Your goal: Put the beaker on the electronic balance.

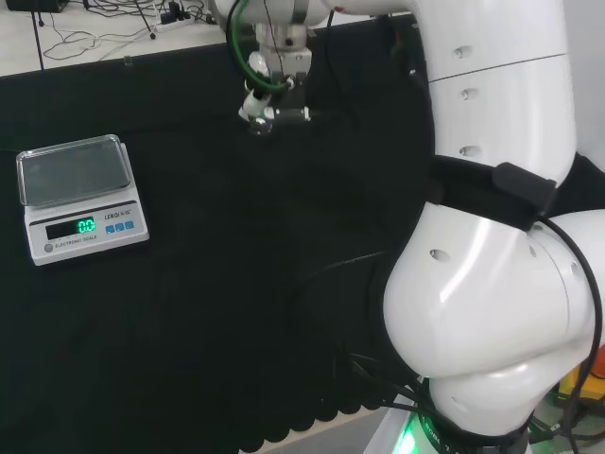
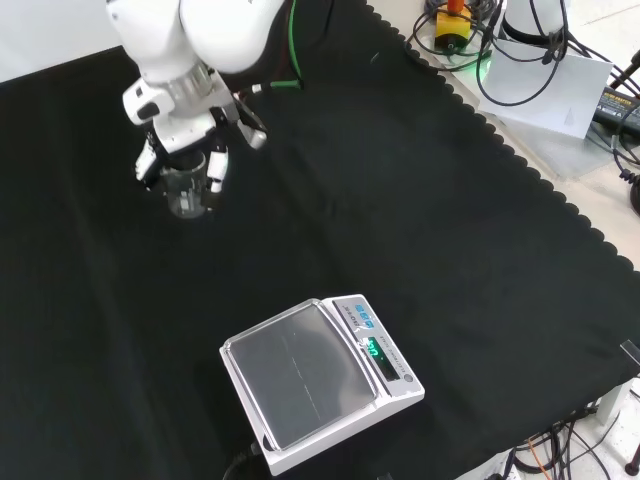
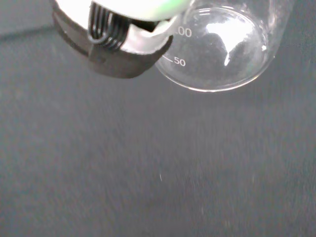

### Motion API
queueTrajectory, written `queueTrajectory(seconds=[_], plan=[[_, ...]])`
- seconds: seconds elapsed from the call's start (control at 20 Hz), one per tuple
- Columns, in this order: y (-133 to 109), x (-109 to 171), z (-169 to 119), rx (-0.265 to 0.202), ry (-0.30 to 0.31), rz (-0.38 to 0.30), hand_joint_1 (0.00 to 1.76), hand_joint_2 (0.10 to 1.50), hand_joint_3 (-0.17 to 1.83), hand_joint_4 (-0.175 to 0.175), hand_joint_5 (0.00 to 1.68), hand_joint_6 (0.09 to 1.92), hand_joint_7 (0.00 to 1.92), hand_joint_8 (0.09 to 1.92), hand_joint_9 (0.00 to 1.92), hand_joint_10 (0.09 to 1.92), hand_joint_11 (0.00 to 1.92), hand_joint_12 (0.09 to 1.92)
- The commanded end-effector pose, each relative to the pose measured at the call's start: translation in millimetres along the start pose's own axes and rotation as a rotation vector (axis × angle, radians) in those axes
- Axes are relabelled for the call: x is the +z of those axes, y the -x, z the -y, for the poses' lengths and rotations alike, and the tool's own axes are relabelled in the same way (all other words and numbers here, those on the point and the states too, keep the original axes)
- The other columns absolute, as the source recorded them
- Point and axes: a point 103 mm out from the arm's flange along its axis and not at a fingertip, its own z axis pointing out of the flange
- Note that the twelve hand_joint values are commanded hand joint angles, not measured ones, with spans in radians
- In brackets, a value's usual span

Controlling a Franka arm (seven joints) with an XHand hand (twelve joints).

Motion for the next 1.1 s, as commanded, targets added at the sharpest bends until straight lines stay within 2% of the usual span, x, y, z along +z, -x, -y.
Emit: queueTrajectory(seconds=[0.05, 0.25, 0.35, 0.8, 0.95, 1.1], plan=[[-15, -39, 12, -0.025, 0.038, 0.032, 1.34, 0.92, 0.62, -0.077, 0.71, 1.50, 0.67, 1.55, 0.96, 1.34, 1.10, 1.06], [-33, -39, 15, -0.051, 0.031, 0.034, 1.34, 0.90, 0.64, -0.078, 0.72, 1.50, 0.68, 1.55, 0.97, 1.33, 1.10, 1.06], [-50, -38, 16, -0.077, 0.023, 0.029, 1.34, 0.90, 0.64, -0.078, 0.72, 1.50, 0.68, 1.55, 0.97, 1.33, 1.10, 1.06], [-177, -18, 36, -0.322, -0.025, 0.035, 1.34, 0.89, 0.66, -0.080, 0.74, 1.49, 0.69, 1.55, 0.97, 1.32, 1.10, 1.07], [-209, -9, 50, -0.403, -0.042, 0.049, 1.34, 0.88, 0.67, -0.081, 0.74, 1.48, 0.69, 1.55, 0.98, 1.32, 1.10, 1.07], [-237, 4, 57, -0.456, -0.067, 0.060, 1.34, 0.88, 0.67, -0.080, 0.74, 1.48, 0.69, 1.55, 0.98, 1.32, 1.10, 1.07]])
